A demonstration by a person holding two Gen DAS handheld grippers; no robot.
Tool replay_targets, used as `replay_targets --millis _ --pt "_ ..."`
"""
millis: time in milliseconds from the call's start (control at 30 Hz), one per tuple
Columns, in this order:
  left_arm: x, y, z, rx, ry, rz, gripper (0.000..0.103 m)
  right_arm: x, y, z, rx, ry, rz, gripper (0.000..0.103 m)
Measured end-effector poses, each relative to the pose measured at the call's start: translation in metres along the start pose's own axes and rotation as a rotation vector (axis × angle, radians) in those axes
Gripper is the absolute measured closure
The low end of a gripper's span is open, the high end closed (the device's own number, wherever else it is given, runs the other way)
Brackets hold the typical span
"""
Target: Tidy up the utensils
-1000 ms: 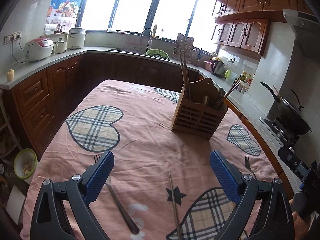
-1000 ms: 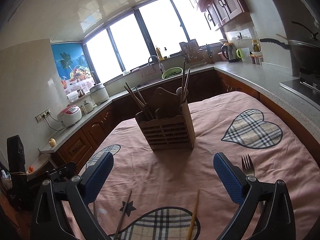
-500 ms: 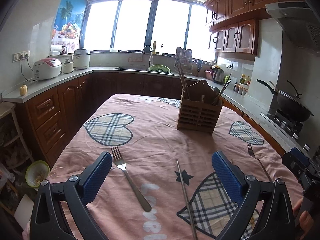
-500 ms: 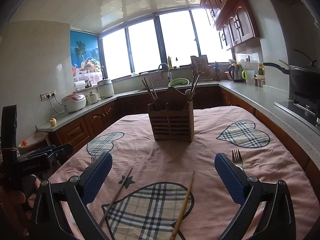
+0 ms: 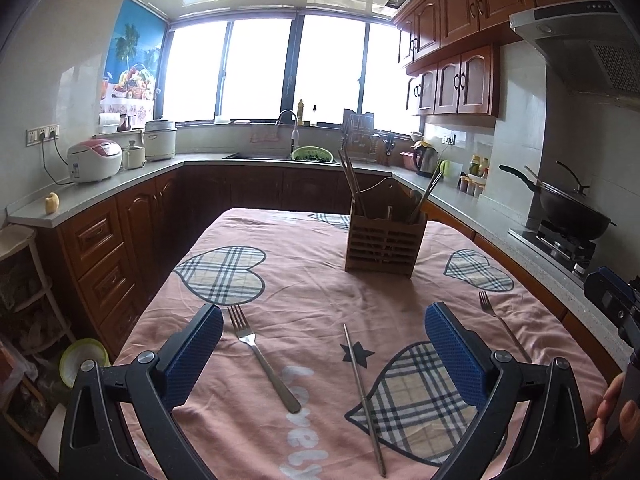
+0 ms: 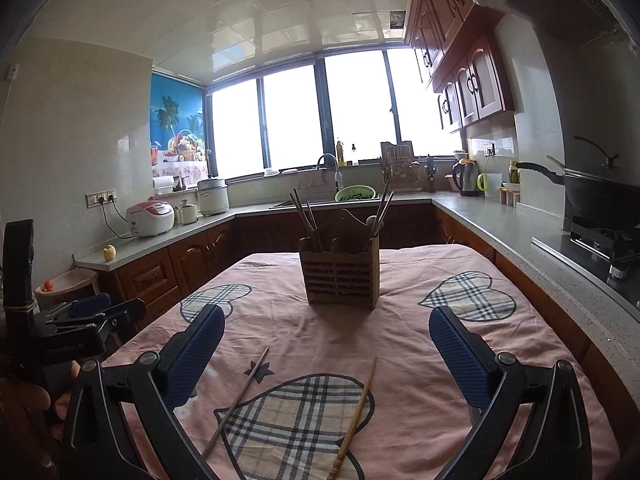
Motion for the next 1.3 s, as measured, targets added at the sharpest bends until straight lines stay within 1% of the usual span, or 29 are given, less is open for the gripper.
replay_targets --millis 33,100,167,267,333,433,500,633,933,1167,1300 --pt "-0.002 0.002 0.0 0.004 -0.017 0.003 0.001 -0.003 0.0 0.002 -0.006 0.007 -0.003 0.0" --pt "-0.008 0.011 -0.001 0.022 -0.025 0.001 0.001 -0.008 0.005 0.005 -0.017 0.022 0.004 0.0" --pt "-0.011 0.022 -0.004 0.034 -0.04 -0.005 0.001 -0.011 0.015 0.007 -0.028 0.024 0.015 0.0" --pt "-0.007 0.034 -0.009 0.046 -0.049 0.015 0.001 -0.01 0.034 0.005 -0.024 0.053 0.02 0.0" --pt "-0.004 0.036 -0.012 0.047 -0.046 0.029 0.001 -0.006 0.043 0.002 -0.006 0.061 0.027 0.0" --pt "-0.004 0.036 -0.015 0.059 -0.068 0.018 0.001 0.0 0.052 -0.002 0.009 0.07 0.028 0.0" --pt "-0.003 0.038 -0.016 0.068 -0.085 0.011 0.001 0.003 0.057 -0.001 0.001 0.075 0.026 0.0" --pt "0.001 0.047 -0.014 0.067 -0.092 0.006 0.001 0.007 0.067 0.003 -0.017 0.091 0.021 0.0" --pt "0.009 0.061 -0.013 0.073 -0.116 -0.01 0.001 0.008 0.078 -0.003 0.012 0.084 0.006 0.0" --pt "0.015 0.068 -0.008 0.06 -0.104 -0.008 0.001 0.01 0.086 -0.011 0.042 0.075 -0.01 0.0" --pt "0.011 0.069 -0.003 0.041 -0.097 -0.037 0.001 0.004 0.09 -0.014 0.054 0.07 -0.053 0.0"
Point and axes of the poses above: each gripper's, at about its wrist camera, not at the fingertips, and x roughly the way its jaws point, z to its left, y to its underside, the point moved 2 cm from there along x, roughly the way its jaws point, and after that the axes turned 14 degrees about z, right-handed, at the moved point
